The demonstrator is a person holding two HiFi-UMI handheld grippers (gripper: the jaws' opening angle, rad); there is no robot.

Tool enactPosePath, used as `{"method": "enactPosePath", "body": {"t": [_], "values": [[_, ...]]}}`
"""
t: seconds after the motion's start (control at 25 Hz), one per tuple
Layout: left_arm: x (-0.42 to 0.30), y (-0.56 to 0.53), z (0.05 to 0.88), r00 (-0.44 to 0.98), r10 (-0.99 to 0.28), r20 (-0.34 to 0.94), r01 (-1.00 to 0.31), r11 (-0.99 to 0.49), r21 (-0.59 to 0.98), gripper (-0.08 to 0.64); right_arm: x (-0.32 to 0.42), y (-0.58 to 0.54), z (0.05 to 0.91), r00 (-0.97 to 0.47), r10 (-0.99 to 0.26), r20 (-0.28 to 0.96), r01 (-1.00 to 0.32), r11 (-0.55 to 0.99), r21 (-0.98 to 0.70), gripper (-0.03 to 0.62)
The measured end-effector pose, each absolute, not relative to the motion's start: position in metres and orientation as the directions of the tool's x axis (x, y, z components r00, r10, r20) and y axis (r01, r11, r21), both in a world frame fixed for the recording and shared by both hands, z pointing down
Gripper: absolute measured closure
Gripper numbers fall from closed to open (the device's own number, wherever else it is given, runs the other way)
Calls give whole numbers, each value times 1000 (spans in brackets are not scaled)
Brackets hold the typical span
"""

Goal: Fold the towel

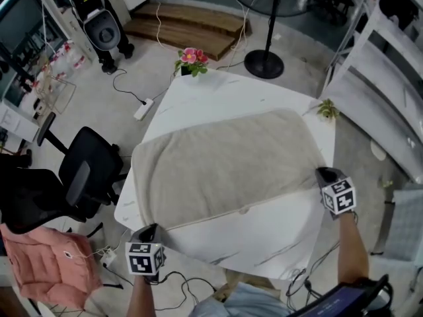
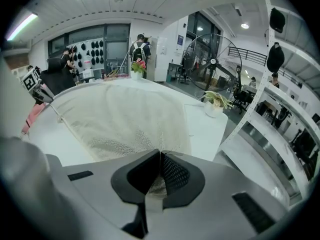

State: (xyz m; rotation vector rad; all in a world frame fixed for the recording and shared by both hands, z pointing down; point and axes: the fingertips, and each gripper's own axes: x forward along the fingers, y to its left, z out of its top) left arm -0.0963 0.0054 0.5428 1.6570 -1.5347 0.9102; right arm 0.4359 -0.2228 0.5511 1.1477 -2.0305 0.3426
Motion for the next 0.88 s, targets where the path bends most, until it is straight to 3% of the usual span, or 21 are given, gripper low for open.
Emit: {"method": "enactPosePath", "body": {"t": [0.48, 0.6, 0.88], "values": [[-81, 26, 539, 76, -525, 848, -997, -34, 68, 552, 444, -196, 551, -308, -611, 730, -834, 542, 102, 551], [-78, 30, 516, 87, -582, 809, -993, 15, 117, 551, 433, -194, 535, -358, -627, 692, -847, 530, 43, 483], [-60, 33, 429, 82, -781, 619, -992, -2, 129, 551, 445, -189, 454, -359, -715, 601, -852, 513, 101, 469]]}}
